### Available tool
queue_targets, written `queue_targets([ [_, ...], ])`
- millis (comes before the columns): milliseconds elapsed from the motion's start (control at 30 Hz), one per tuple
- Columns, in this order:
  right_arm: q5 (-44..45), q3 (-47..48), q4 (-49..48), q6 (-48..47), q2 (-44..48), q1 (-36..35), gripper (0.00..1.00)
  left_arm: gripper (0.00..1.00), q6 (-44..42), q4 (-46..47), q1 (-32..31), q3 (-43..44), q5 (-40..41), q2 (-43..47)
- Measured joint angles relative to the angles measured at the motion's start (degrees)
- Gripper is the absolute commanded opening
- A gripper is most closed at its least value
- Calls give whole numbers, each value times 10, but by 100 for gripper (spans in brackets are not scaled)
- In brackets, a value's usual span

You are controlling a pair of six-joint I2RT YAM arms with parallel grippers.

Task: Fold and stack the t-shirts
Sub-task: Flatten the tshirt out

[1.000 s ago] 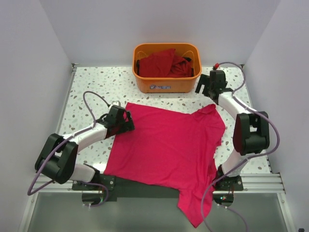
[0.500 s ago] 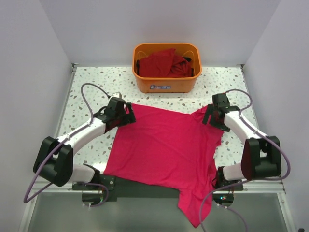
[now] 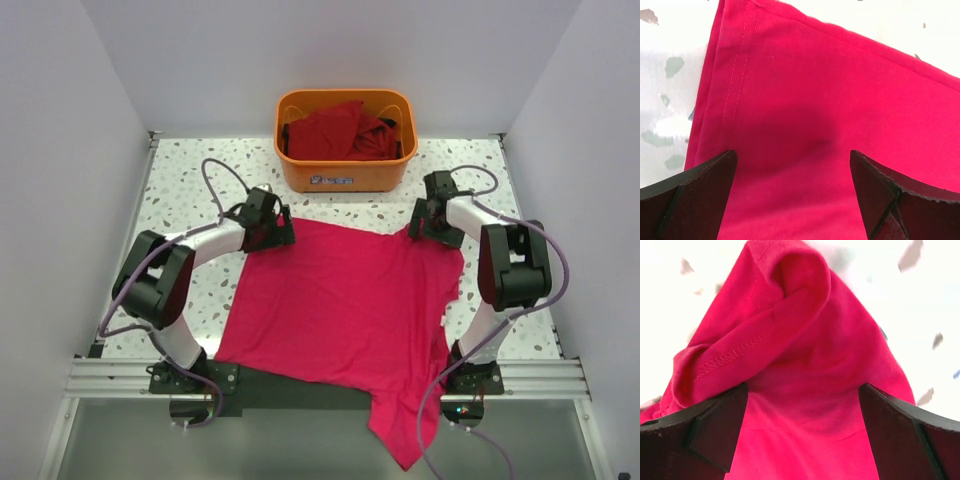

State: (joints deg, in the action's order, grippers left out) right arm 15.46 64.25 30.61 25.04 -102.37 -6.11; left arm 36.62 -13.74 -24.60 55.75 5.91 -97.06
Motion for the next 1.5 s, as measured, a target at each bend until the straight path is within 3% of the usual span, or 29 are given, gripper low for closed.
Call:
queue_targets([
  [400, -37, 154, -25, -57, -123, 0, 97, 100, -18, 24, 76, 67, -6, -72],
  [767, -97, 264, -60, -172, -205, 5, 99, 100, -44, 19, 89, 124, -5, -117],
  [1000, -109, 270, -63, -191, -208, 8, 99, 100, -48, 5, 93, 131, -3, -118],
  [1233, -99, 174, -40, -192, -95, 7, 99, 100, -48, -39, 94, 107, -3, -55],
  [1500, -61, 59, 14, -112, 180, -8, 99, 100, -12, -121, 92, 15, 20, 181],
])
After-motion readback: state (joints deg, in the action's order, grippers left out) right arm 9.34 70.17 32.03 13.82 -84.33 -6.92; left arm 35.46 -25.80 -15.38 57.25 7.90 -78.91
